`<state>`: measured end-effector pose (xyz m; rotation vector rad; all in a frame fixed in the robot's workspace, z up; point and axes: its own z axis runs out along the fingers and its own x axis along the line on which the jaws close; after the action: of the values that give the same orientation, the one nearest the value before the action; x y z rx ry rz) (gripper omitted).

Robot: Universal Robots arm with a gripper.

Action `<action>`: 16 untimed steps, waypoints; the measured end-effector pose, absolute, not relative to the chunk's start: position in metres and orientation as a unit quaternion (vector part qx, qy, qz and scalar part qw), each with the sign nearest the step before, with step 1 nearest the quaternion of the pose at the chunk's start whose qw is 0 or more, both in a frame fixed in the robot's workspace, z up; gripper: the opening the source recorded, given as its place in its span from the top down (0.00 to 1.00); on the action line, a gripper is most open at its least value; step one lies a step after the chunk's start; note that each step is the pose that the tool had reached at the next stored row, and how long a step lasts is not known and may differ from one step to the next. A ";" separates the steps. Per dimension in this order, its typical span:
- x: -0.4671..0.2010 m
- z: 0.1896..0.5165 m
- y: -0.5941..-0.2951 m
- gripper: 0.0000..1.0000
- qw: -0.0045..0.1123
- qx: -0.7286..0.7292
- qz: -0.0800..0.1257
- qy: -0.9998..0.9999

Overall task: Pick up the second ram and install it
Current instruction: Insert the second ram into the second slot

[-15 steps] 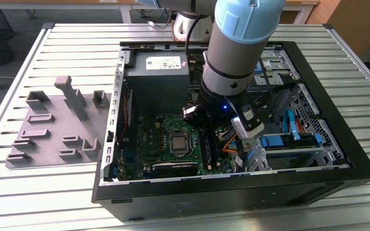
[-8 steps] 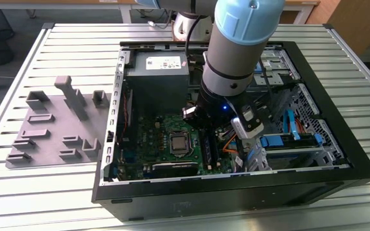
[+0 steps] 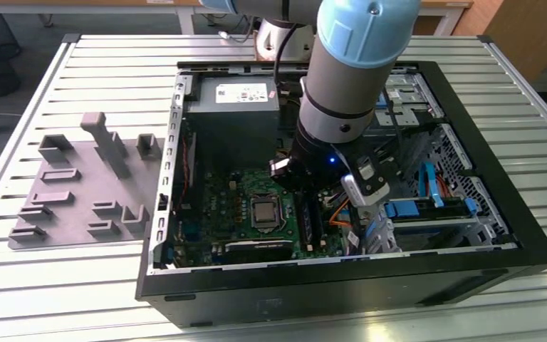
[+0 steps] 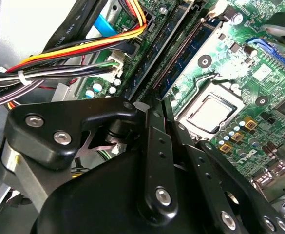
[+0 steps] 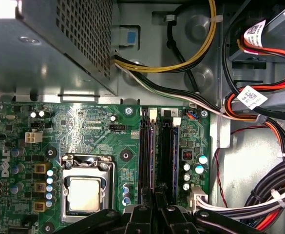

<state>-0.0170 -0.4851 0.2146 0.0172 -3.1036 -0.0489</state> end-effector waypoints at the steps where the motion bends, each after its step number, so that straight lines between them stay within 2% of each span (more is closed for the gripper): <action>1: -0.017 0.214 -0.485 0.86 0.019 0.006 -0.016 -1.000; 16: -0.017 0.210 -0.485 0.85 0.019 0.006 -0.016 -1.000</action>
<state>-0.0169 -0.4851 0.2103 0.0173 -3.1037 -0.0490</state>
